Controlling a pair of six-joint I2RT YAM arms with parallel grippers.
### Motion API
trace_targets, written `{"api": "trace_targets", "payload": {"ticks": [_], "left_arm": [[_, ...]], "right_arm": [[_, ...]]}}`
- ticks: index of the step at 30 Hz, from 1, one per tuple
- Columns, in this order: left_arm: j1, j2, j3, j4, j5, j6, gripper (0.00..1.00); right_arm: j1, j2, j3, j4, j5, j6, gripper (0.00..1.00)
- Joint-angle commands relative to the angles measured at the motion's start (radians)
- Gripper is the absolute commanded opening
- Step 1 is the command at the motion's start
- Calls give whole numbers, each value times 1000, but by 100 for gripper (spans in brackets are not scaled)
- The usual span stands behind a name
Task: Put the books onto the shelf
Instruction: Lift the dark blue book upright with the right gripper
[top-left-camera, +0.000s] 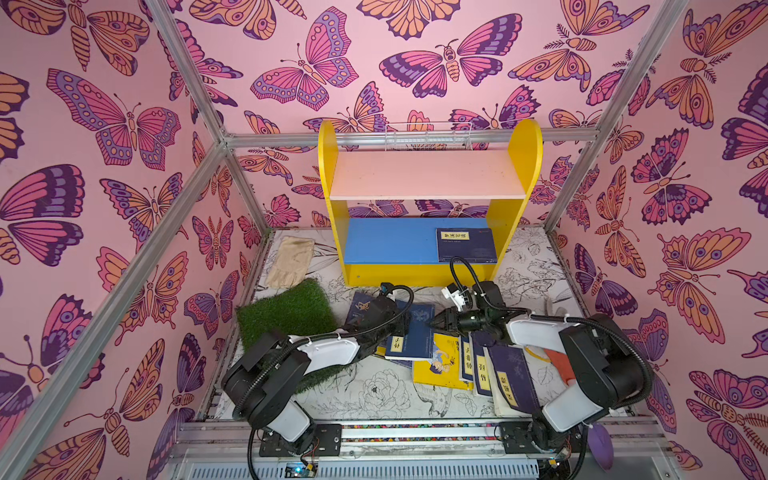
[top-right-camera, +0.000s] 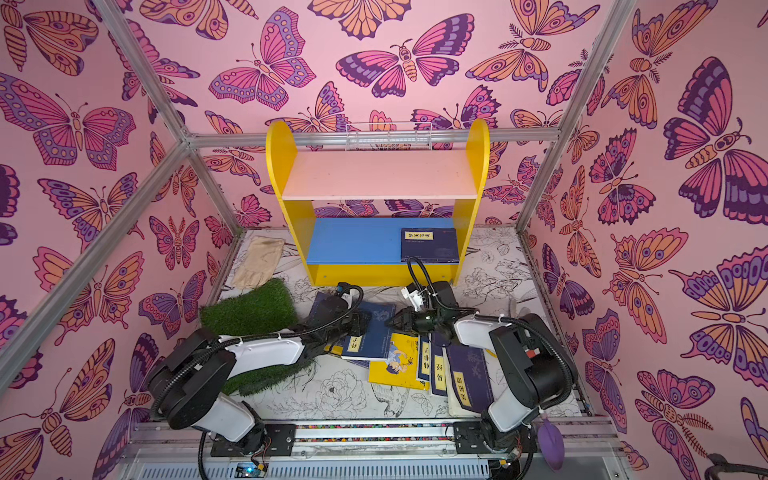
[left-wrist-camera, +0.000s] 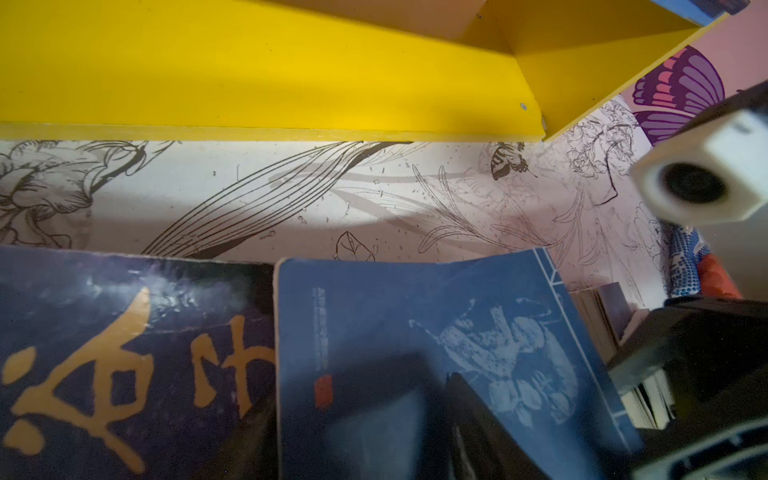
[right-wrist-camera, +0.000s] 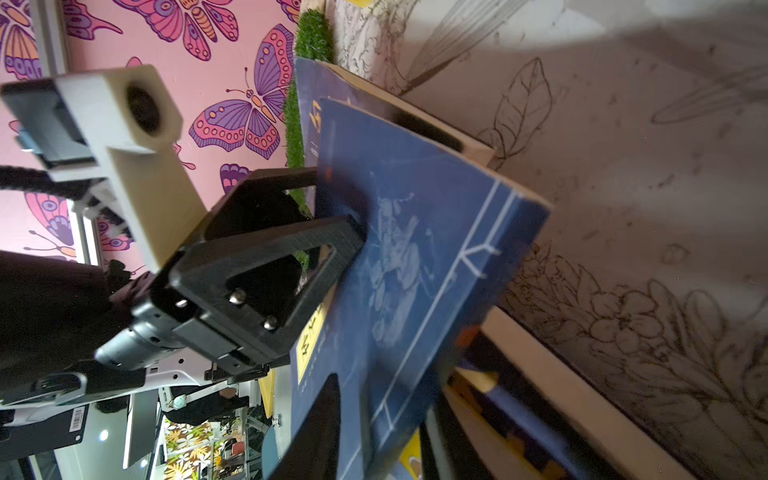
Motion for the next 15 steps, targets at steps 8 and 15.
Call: {"api": "trace_targets", "payload": {"ticks": [8,15], "left_arm": [[9,15,-54,55,39,-42,58],[145,-223,-112,28,37,-133,82]], "right_arm": [[19,38,39,142,-33,32,0],[17,-52,19,187,-33,77,0]]}}
